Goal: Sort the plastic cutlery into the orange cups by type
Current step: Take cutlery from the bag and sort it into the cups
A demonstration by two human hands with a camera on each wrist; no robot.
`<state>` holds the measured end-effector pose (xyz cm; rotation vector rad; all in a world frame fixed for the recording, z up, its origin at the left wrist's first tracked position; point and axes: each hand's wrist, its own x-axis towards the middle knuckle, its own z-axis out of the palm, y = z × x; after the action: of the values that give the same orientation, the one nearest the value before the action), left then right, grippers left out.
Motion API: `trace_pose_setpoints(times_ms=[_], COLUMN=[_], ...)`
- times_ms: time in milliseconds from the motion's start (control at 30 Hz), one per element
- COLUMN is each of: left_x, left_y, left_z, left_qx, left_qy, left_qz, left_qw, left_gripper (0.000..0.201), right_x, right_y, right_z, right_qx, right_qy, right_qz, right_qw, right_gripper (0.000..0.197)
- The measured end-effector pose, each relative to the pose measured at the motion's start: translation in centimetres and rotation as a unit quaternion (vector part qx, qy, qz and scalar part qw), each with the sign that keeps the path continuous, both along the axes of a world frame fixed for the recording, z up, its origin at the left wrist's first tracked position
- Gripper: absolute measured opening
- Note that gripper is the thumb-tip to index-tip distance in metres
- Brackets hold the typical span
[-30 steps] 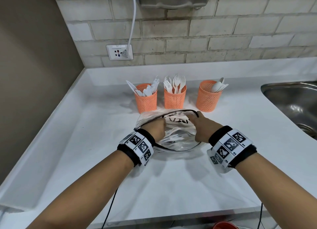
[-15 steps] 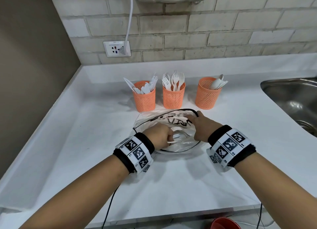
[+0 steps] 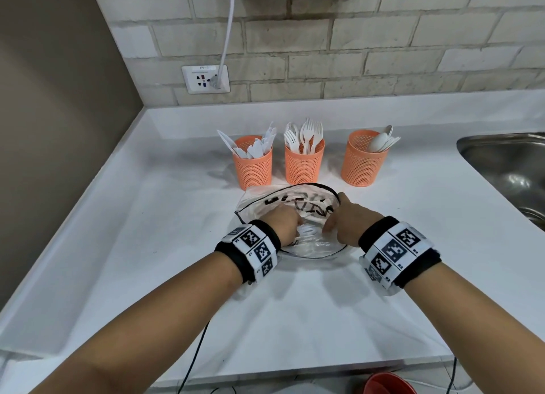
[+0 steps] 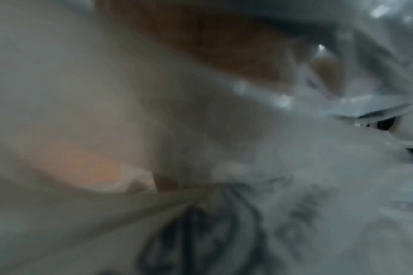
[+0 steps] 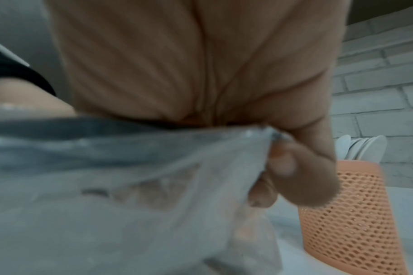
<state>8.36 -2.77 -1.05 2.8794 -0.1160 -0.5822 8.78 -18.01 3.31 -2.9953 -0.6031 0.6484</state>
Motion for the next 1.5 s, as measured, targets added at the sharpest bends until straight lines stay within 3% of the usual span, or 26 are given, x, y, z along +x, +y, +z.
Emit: trace_pose_setpoints(times_ms=[133, 300, 467, 600, 800, 1000, 1200, 1367, 1500], left_x=[-0.3, -0.3, -0.3, 0.4, 0.1, -1.1, -2.0, -2.2, -2.4], left_y=[-0.6, -1.9, -2.0, -1.3, -1.5, -1.1, 0.0, 1.1, 1.9], left_z=[0.3, 0.5, 0.2, 0.2, 0.8, 1.8, 2.3, 2.7, 3.1], left_qx=[0.074, 0.132, 0.176, 0.157, 0.14, 0.049, 0.094, 0.05, 0.047], left_qy=[0.006, 0.011, 0.006, 0.065, 0.053, 0.001, -0.056, -0.036, -0.008], left_qz=[-0.054, -0.064, -0.115, -0.123, -0.065, -0.026, -0.037, -0.005, -0.019], left_qw=[0.996, 0.989, 0.978, 0.978, 0.987, 0.998, 0.993, 0.998, 0.999], left_gripper=[0.047, 0.034, 0.037, 0.049, 0.035, 0.046, 0.048, 0.035, 0.038], right_x=[-0.1, -0.4, -0.5, -0.5, -0.9, -1.0, -0.7, -0.3, -0.3], right_y=[0.3, 0.5, 0.5, 0.4, 0.3, 0.1, 0.0, 0.0, -0.1], right_z=[-0.3, -0.5, -0.8, -0.9, -1.2, -1.1, -1.2, -1.5, -1.6], right_qx=[-0.014, -0.024, -0.025, -0.022, -0.013, 0.012, 0.026, 0.044, 0.029], right_qy=[-0.008, -0.014, -0.015, -0.011, -0.005, -0.023, -0.024, -0.005, 0.01], right_qz=[-0.002, -0.003, -0.004, -0.006, -0.005, -0.037, -0.042, -0.036, -0.004], right_qw=[1.0, 1.0, 1.0, 1.0, 1.0, 0.999, 0.999, 0.998, 1.0], right_gripper=[0.044, 0.044, 0.048, 0.052, 0.051, 0.044, 0.045, 0.045, 0.035])
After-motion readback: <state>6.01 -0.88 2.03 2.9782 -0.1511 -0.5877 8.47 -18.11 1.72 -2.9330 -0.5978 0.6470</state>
